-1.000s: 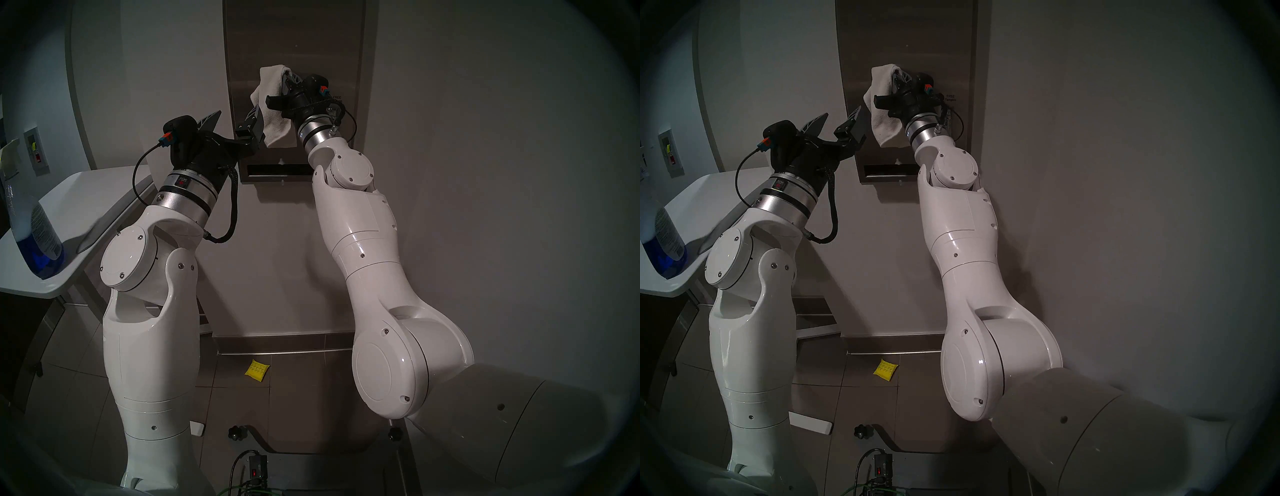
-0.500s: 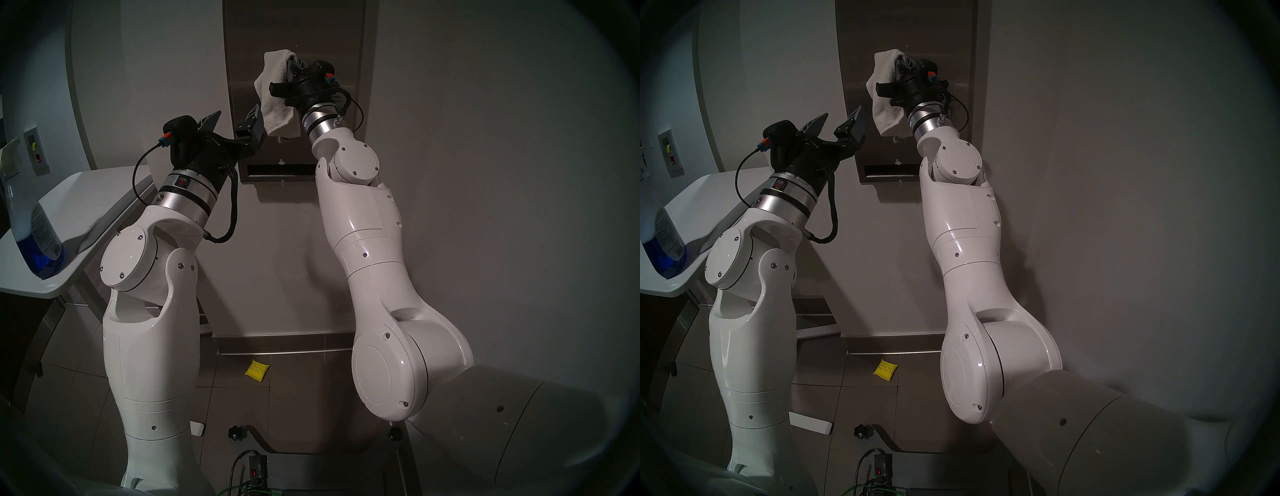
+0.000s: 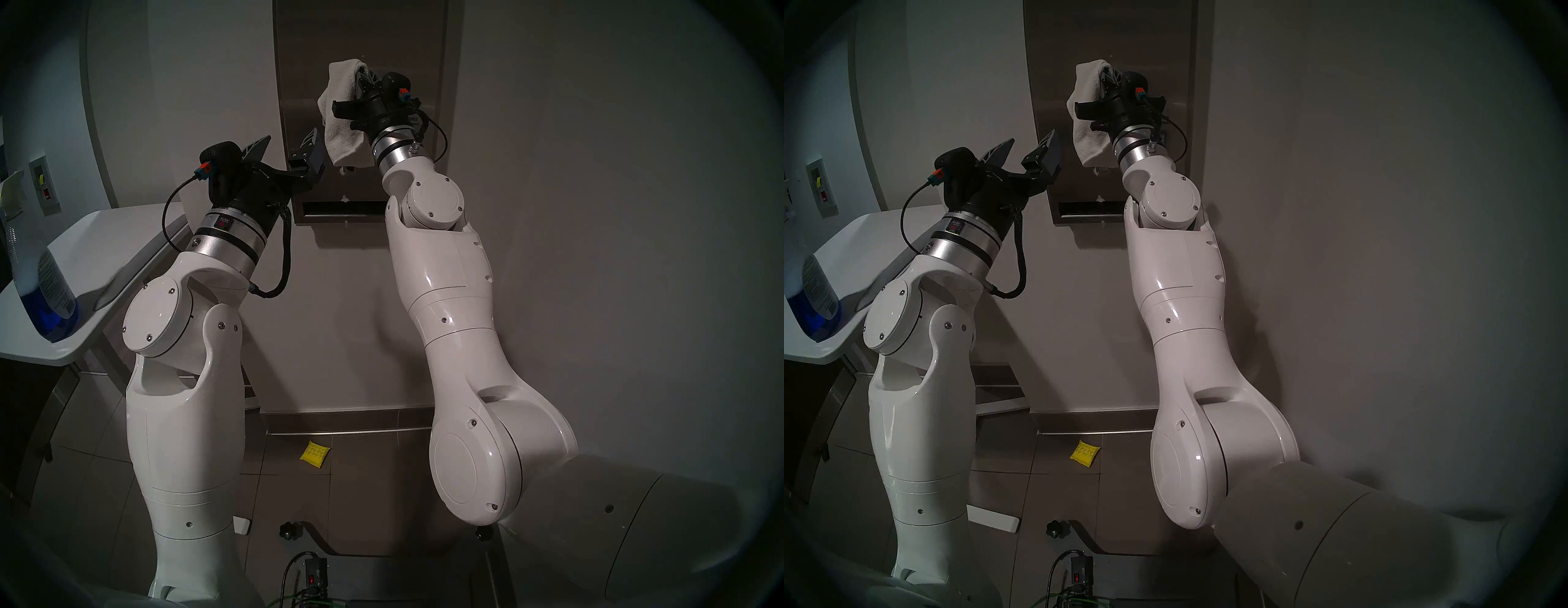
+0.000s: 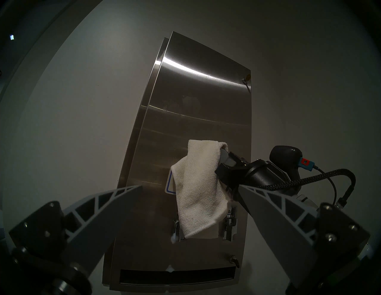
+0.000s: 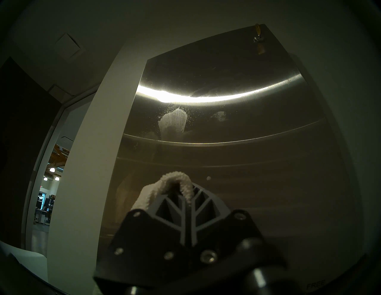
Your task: Pick up the cloth and wipe the surface
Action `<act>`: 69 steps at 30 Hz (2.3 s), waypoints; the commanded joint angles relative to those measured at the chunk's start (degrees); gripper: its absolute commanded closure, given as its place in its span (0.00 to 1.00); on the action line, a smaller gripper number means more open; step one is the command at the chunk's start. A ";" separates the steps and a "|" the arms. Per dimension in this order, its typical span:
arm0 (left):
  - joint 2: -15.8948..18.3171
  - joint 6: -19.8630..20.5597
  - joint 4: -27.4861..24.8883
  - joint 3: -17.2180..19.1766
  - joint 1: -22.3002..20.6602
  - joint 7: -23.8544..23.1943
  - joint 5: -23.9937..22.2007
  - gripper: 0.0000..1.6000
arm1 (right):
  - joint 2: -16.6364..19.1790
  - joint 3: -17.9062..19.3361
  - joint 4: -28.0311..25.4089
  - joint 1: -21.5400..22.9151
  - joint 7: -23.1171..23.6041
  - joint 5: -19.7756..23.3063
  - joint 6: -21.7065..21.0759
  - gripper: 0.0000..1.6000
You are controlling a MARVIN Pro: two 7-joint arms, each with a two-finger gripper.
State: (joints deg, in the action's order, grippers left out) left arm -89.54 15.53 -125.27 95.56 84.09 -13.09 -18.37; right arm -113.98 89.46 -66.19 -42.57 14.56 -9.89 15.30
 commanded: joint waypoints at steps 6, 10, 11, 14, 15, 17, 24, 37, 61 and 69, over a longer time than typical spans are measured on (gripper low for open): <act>0.03 -0.36 -1.64 0.01 -1.63 -0.10 0.00 0.00 | -0.66 -3.05 -7.53 -2.17 1.95 -1.31 -0.87 1.00; 0.01 -0.37 -1.63 0.03 -1.61 -0.13 0.01 0.00 | -0.98 -4.83 -10.08 -4.00 4.78 -0.82 -0.21 1.00; 0.00 -0.37 -1.62 0.03 -1.60 -0.14 0.02 0.00 | -1.02 -5.36 -10.94 -4.68 5.57 -0.69 -0.20 1.00; -0.02 -0.37 -1.62 0.04 -1.60 -0.16 0.03 0.00 | -1.02 -6.65 -13.07 -6.76 7.43 -0.39 -0.22 1.00; -0.03 -0.37 -1.62 0.04 -1.60 -0.17 0.03 0.00 | -1.02 -7.17 -13.82 -7.48 8.07 0.17 -0.26 1.00; -0.04 -0.37 -1.62 0.04 -1.60 -0.18 0.04 0.00 | -0.54 -8.25 -14.92 -8.34 9.21 1.60 -0.30 1.00; -0.10 -0.34 -1.63 0.08 -1.62 -0.23 0.09 0.00 | 0.81 -9.90 -19.28 -10.68 12.99 4.56 -2.77 1.00; -0.21 -0.27 -1.64 0.15 -1.61 -0.32 0.20 0.00 | 5.52 -16.08 -28.80 -15.36 16.06 9.11 -6.67 1.00; -0.61 -1.13 -1.65 0.30 -1.62 -1.17 -0.69 0.00 | 9.80 -19.65 -39.95 -19.87 12.24 11.53 -17.51 1.00; -0.98 -5.78 -1.65 0.14 -0.85 -2.47 -0.29 1.00 | 10.06 -19.64 -40.19 -20.12 11.85 11.85 -18.11 1.00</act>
State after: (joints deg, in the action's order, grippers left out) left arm -90.42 13.92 -125.18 95.65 84.12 -14.23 -18.43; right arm -103.57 69.66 -104.26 -63.49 27.05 1.74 -2.98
